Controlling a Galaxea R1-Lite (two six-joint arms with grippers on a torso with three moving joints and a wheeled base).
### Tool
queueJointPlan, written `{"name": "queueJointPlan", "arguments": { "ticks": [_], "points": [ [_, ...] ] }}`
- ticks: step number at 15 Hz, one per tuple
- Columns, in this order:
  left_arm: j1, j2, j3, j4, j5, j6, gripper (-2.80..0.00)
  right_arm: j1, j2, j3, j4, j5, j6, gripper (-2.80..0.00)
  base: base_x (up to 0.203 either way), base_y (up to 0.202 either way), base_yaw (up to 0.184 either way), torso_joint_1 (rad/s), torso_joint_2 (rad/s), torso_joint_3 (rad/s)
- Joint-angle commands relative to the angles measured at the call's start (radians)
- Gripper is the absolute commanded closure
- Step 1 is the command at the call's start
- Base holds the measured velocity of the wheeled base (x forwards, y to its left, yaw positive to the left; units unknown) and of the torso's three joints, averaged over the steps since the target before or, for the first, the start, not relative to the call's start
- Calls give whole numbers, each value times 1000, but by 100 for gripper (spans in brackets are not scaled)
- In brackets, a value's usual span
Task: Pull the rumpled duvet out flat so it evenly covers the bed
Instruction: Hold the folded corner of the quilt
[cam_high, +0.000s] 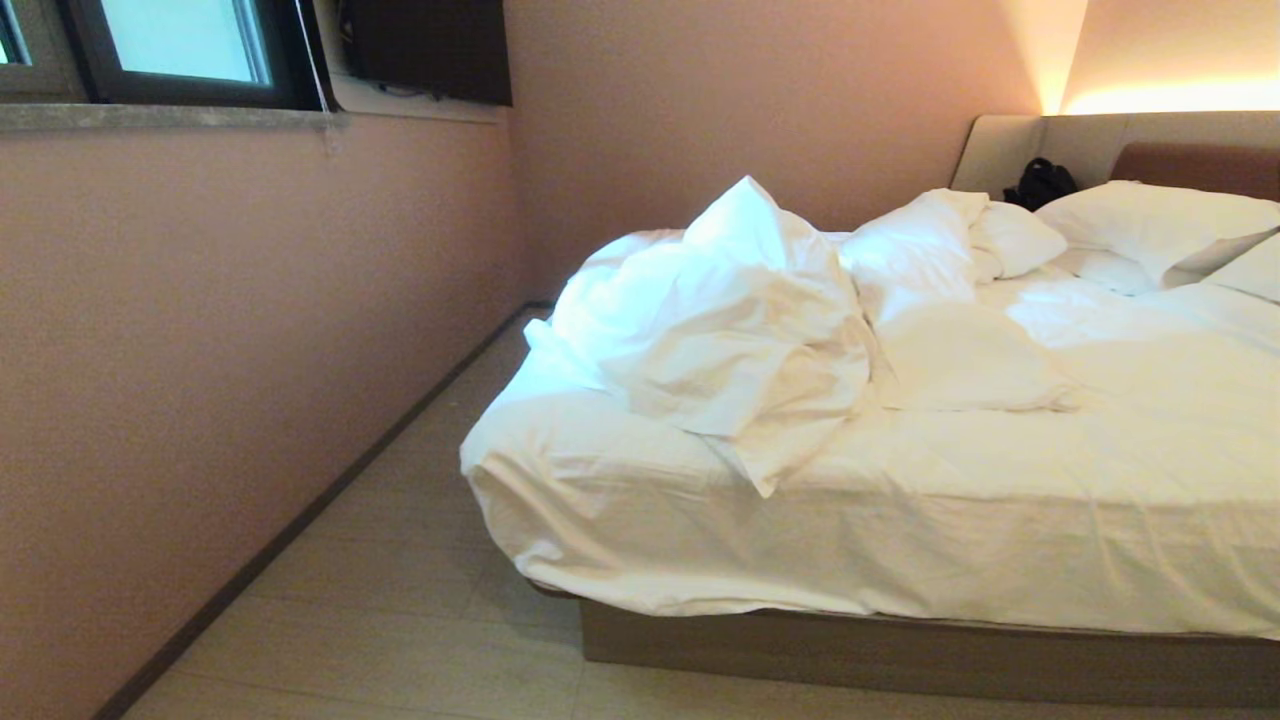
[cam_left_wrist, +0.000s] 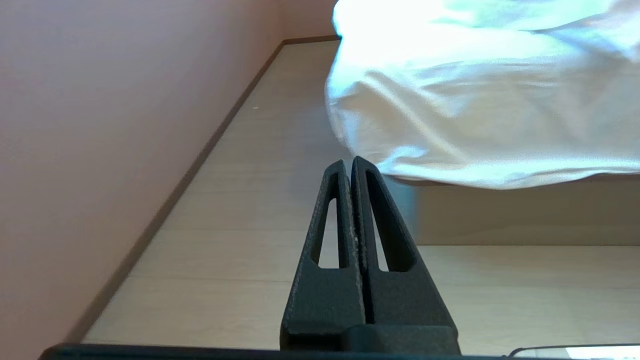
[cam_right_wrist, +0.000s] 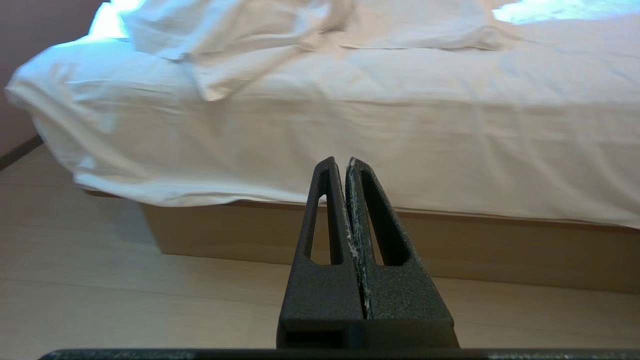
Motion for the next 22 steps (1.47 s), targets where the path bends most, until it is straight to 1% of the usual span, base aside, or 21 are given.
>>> {"name": "queueJointPlan", "arguments": {
  "ticks": [1, 22],
  "points": [
    [1, 1, 0, 0, 0, 0, 0, 0, 0, 0, -1, 0, 0, 0, 0, -189, -1, 10, 2, 6],
    [1, 1, 0, 0, 1, 0, 0, 0, 0, 0, -1, 0, 0, 0, 0, -195, 0, 3, 3, 2]
  ]
}}
